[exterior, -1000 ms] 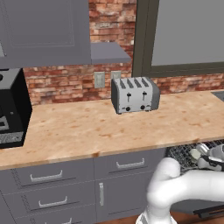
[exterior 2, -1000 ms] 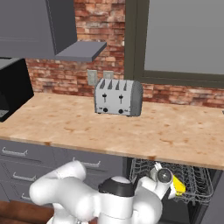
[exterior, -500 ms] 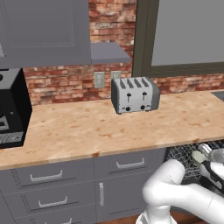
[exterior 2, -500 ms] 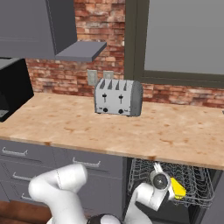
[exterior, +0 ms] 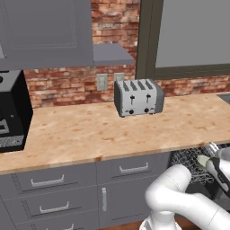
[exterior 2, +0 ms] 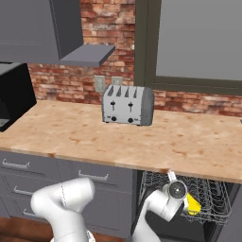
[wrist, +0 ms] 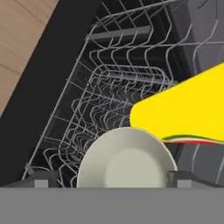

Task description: Pick up the cup and bowl from the counter, place them in the dishwasher, and close the dishwasher door.

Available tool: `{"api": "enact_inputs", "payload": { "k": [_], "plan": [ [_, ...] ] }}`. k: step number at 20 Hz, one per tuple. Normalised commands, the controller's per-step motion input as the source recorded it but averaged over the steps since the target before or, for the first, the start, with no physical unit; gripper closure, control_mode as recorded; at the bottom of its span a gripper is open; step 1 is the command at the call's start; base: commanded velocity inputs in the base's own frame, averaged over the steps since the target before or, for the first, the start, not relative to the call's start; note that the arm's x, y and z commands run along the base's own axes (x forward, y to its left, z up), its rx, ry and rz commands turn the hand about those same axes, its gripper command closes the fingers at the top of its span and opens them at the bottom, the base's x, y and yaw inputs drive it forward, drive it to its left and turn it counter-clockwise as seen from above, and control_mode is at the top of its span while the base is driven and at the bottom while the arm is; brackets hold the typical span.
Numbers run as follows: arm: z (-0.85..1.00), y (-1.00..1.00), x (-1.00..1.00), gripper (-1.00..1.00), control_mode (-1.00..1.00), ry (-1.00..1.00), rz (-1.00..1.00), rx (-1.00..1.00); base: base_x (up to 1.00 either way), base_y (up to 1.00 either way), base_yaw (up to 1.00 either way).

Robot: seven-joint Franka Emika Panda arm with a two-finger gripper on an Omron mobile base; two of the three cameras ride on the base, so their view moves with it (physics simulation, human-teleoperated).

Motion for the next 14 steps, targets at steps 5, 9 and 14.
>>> {"api": "enact_inputs", "payload": {
  "k": [5,9,14],
  "plan": [
    [0.13,-0.02,0.02,-1.0,-1.0,0.0,0.0,0.09,0.0,0.0,0.0],
    [0.11,-0.03,0.0,-1.0,-1.0,0.0,0.0,0.09,0.0,0.0,0.0],
    [0.13,-0.05,-0.1,-1.0,-1.0,0.0,0.0,0.1,0.0,0.0,0.0]
  ]
}}
